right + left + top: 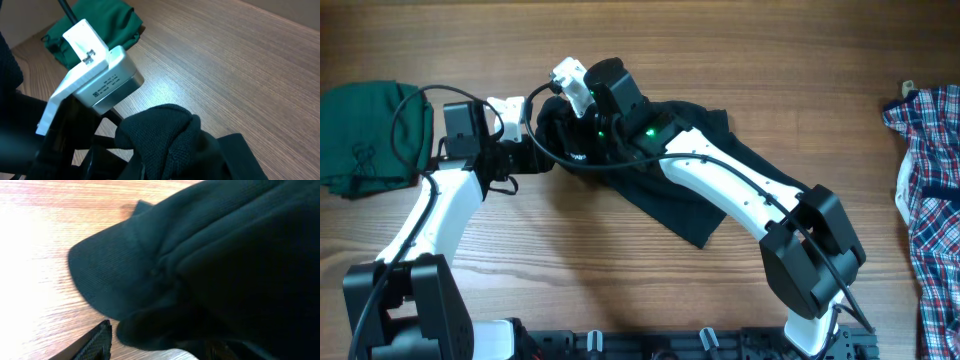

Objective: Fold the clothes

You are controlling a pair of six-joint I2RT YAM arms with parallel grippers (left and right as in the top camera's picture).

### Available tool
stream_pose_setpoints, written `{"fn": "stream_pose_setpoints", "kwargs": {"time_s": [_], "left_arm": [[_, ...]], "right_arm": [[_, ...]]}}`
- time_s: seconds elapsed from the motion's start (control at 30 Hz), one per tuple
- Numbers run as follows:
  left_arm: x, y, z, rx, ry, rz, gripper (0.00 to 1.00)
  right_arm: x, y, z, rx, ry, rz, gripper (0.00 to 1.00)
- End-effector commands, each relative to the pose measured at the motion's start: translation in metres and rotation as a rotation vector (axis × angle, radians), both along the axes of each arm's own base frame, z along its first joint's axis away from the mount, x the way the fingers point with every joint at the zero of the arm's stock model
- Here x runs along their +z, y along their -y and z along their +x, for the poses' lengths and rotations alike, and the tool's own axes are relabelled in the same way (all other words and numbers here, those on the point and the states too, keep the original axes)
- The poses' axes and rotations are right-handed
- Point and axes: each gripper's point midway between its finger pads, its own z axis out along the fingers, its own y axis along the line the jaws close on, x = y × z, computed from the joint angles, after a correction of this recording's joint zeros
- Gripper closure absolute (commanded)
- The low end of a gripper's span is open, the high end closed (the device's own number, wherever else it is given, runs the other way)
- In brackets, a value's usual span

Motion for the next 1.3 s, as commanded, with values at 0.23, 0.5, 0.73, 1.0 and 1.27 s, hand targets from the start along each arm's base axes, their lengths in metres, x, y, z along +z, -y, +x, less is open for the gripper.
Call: {"fn": "stream_pose_setpoints", "kwargs": {"time_s": [0.23,0.5,0.73,1.0,1.27], "left_arm": [[0.023,0.020,0.000,-0.085,0.056,-0.120,0.94],[0.085,0.021,-0.020,-0.046,0.145,-0.134,0.96],[0.132,0.007,-0.032,0.017,0.303,-0.030,0.96],[0.129,0.007,-0.031,0.018,0.294,-0.031,0.96],[0.134,0.007,-0.027,0.017,0.319,-0.028,0.96]], "right_arm": [[0.017,-0.008,0.001,0.013,0.020,0.043,0.91],[0.019,-0.002,0.012,-0.015,0.101,0.001,0.71],[0.064,0.031,0.030,-0.096,0.131,0.058,0.17],[0.025,0.181,0.027,-0.438,-0.303,-0.118,0.24],[-0.041,0.260,-0.066,-0.615,-0.770,-0.441,0.44]]}}
